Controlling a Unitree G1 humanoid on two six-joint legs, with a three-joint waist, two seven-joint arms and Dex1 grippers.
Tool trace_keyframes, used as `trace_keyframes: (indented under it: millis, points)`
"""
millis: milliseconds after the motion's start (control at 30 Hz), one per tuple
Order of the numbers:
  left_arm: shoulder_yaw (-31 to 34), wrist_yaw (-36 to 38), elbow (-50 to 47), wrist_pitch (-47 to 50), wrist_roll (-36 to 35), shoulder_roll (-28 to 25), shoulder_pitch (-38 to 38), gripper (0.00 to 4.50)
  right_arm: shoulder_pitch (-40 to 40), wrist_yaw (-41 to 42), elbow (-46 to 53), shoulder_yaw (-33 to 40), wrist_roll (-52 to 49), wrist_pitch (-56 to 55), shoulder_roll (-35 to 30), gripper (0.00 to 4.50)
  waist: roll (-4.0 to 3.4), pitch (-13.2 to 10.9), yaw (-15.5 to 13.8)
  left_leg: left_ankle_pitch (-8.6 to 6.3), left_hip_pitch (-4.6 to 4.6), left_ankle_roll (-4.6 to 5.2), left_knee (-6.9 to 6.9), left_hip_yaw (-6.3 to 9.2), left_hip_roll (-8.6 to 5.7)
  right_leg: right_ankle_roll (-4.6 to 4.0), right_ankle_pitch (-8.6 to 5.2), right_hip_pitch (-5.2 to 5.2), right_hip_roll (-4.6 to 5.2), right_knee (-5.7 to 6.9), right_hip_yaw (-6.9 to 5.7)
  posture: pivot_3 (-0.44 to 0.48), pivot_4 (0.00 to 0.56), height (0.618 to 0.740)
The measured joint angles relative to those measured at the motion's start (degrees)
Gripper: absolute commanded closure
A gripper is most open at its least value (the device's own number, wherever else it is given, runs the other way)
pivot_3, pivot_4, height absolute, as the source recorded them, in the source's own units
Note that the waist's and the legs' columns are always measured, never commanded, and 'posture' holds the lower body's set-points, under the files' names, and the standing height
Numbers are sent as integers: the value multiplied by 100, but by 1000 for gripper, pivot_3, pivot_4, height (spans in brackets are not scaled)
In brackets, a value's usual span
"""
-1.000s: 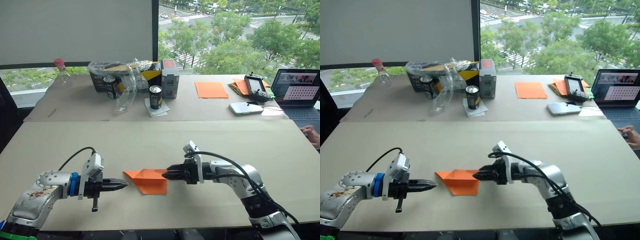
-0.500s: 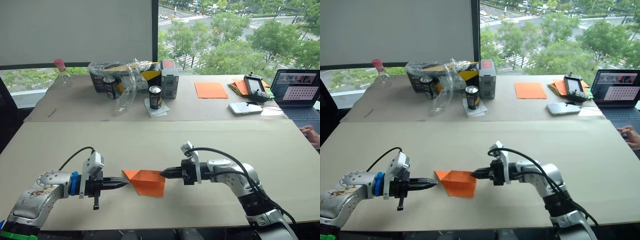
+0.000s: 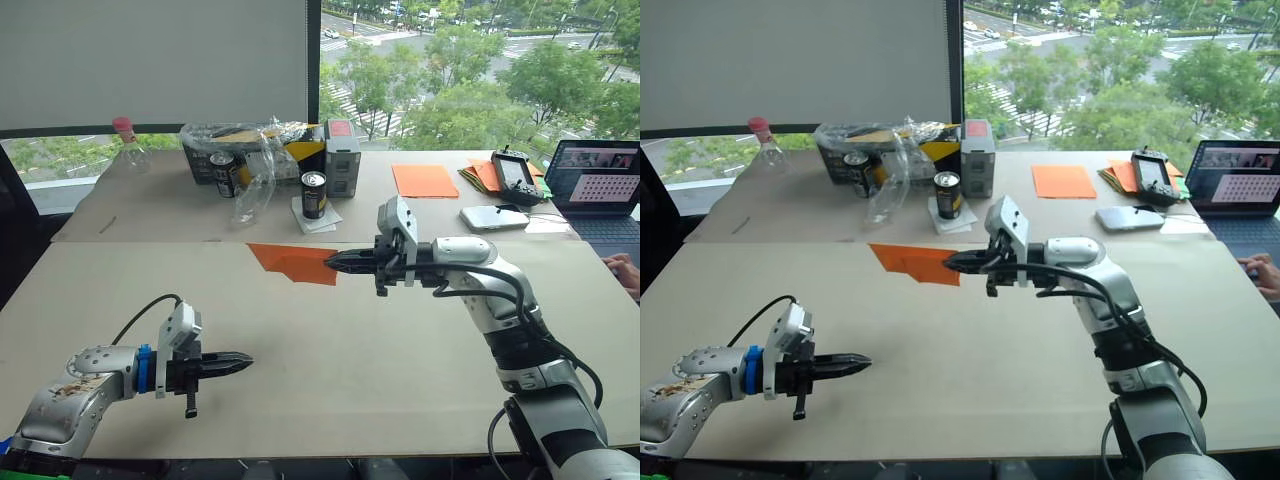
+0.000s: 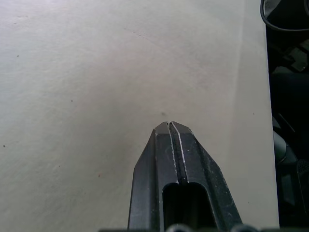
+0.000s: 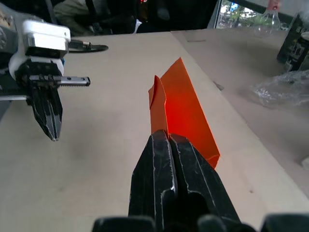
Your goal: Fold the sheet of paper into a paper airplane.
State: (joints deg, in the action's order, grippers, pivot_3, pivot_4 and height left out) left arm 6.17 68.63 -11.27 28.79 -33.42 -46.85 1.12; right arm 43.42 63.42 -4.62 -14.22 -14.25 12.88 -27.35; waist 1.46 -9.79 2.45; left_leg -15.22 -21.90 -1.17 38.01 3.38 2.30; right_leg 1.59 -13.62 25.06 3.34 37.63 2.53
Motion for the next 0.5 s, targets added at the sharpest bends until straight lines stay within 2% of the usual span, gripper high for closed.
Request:
trace_keyframes:
  millis: [167, 333, 500]
  points:
    - [63, 8, 83, 0, 3, -2, -61, 4500, -984, -539, -202, -742, 1494, -2699, 52, 4466, 1, 1, -1, 2, 2, -4, 1, -4, -6, 0, 0, 2, 5, 5, 4, 0, 150, 715]
    - [48, 57, 148, 0, 80, -105, -114, 4500, -1598, -1364, -525, -830, 2668, -4930, -324, 4466, 2, 1, -16, 3, 6, -5, 8, -4, -10, 0, 0, -2, 8, 10, 8, 0, 150, 715]
    - [31, 94, 234, 0, 89, -105, -51, 4500, -1691, -1780, -954, -851, 3116, -5847, -480, 4466, 2, 1, 21, 4, 20, -7, 8, -6, -8, -2, -1, -3, 4, 31, 15, 0, 150, 715]
